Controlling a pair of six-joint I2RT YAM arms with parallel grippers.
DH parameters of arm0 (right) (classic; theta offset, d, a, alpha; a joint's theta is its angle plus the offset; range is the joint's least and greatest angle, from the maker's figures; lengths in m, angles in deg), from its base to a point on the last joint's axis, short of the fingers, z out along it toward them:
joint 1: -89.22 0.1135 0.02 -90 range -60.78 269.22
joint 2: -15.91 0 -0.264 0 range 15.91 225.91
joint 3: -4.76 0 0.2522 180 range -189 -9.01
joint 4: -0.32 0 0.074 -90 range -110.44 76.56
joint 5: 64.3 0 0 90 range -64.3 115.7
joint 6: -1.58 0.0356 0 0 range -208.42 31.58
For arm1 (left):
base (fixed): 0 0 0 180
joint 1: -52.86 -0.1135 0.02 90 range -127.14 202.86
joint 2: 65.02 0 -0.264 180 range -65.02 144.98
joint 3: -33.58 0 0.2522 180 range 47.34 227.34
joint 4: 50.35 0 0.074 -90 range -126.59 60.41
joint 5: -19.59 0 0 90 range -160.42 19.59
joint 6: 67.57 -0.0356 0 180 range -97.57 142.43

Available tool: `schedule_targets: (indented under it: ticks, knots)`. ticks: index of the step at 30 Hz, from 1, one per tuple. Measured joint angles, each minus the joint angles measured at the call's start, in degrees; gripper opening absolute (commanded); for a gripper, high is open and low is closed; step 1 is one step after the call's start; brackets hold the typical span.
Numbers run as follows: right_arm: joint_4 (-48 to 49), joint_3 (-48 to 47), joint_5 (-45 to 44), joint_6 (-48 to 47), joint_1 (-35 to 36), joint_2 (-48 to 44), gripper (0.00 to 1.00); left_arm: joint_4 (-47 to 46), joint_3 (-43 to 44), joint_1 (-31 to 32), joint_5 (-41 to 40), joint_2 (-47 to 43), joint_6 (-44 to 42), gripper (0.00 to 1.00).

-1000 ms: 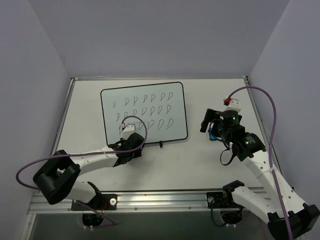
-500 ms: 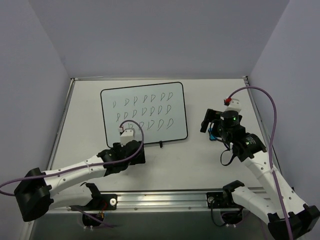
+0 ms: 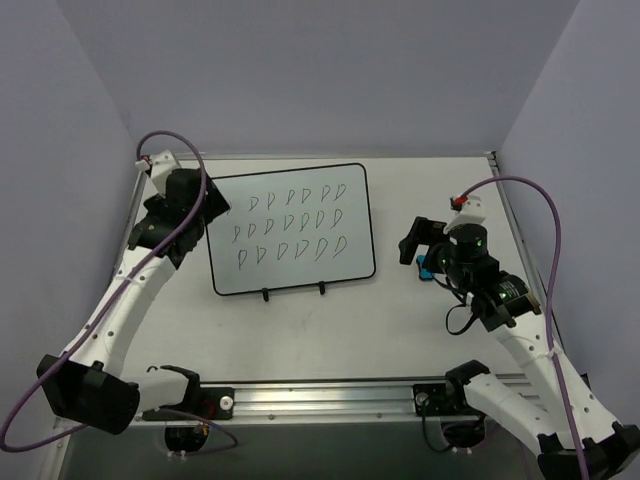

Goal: Erase the whiteboard

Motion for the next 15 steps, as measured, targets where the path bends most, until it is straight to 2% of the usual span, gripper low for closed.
schedule_targets:
  ticks: [2, 4, 9, 11, 15]
  knots:
    - [0.04, 0.00, 0.50, -0.24, 0.00, -0.42, 1.00, -2.75, 3.15, -4.15, 3.08, 1.36, -3.82, 0.94]
    - [0.24, 0.09, 0.96, -0.63, 0.00, -1.33, 1.00, -5.49, 6.14, -9.35, 9.73, 2.93, -7.28, 0.94]
    - [2.56, 2.86, 1.70, -0.90, 0.00, -6.64, 1.00, -14.47, 11.80, -30.05, 37.66, 11.58, -13.16, 0.94]
    - [3.13, 3.87, 2.80, -1.11, 0.00, -8.48, 1.00, -17.09, 13.22, -33.66, 48.11, 16.31, -15.80, 0.94]
    - [4.63, 3.98, 6.51, -2.19, 0.00, -9.44, 1.00, -19.21, 15.15, -34.42, 67.04, 24.02, -19.80, 0.94]
